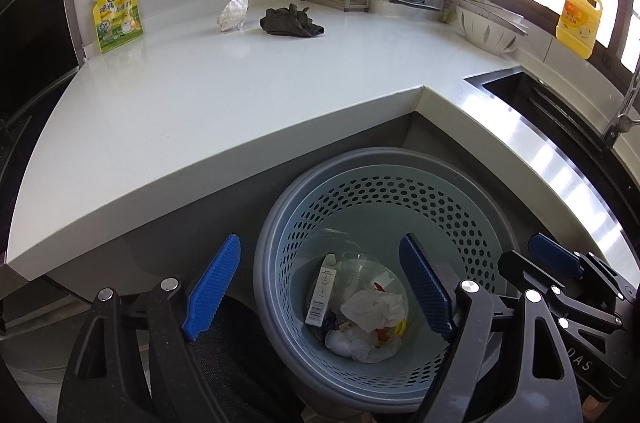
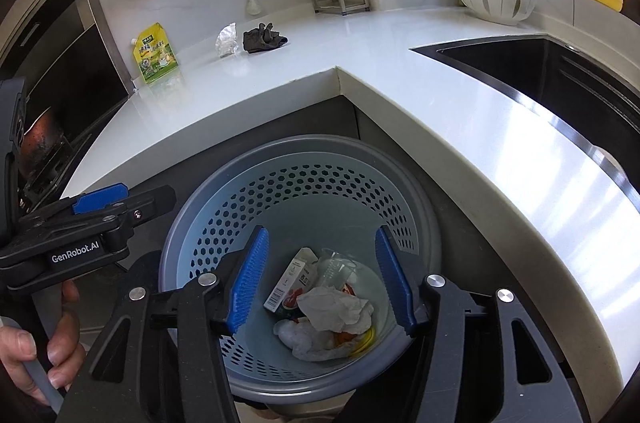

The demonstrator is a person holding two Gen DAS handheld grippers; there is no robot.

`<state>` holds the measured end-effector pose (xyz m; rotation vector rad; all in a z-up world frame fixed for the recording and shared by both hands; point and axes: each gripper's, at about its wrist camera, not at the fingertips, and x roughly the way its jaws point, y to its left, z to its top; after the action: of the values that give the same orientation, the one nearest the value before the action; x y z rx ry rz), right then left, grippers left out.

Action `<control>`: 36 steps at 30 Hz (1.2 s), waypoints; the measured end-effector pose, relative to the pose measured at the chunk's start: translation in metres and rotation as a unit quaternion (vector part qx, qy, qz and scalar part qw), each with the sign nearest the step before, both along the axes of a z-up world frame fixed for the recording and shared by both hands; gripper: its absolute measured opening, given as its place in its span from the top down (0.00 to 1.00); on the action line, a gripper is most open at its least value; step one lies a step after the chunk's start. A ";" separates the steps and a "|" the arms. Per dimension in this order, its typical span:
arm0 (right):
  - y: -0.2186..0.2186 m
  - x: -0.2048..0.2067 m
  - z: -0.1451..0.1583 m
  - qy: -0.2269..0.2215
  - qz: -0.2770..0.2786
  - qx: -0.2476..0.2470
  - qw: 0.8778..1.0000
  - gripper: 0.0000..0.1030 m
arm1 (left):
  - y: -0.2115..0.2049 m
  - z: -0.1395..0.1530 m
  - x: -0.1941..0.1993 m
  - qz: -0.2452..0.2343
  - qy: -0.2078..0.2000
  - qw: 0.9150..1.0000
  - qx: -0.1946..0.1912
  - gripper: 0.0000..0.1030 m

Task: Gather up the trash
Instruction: 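Move both open grippers back over the counter toward the gray cloth and paper, then grasp the gray cloth with the right gripper while the left grasps the checkered paper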

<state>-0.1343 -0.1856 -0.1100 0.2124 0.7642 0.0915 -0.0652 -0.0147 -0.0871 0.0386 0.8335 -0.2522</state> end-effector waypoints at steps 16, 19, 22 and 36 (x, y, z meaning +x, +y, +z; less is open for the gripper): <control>0.009 0.069 0.059 -0.056 0.042 -0.002 0.998 0.30 | 0.043 0.063 0.054 0.040 -0.073 0.997 0.001 0.06; 0.014 0.097 0.074 -0.064 0.048 -0.006 0.997 0.27 | 0.052 0.075 0.078 0.052 -0.087 0.995 0.010 0.06; 0.022 0.126 0.086 -0.073 0.051 -0.027 0.996 0.25 | 0.062 0.084 0.101 0.068 -0.099 0.993 0.014 0.06; 0.059 0.282 0.089 -0.034 0.098 -0.044 0.994 0.23 | 0.086 0.079 0.222 0.110 -0.093 0.989 0.037 0.06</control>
<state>0.1479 -0.1268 -0.0207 0.0506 0.7178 0.2492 0.1563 0.0716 -0.0082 0.0373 0.6553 -0.0086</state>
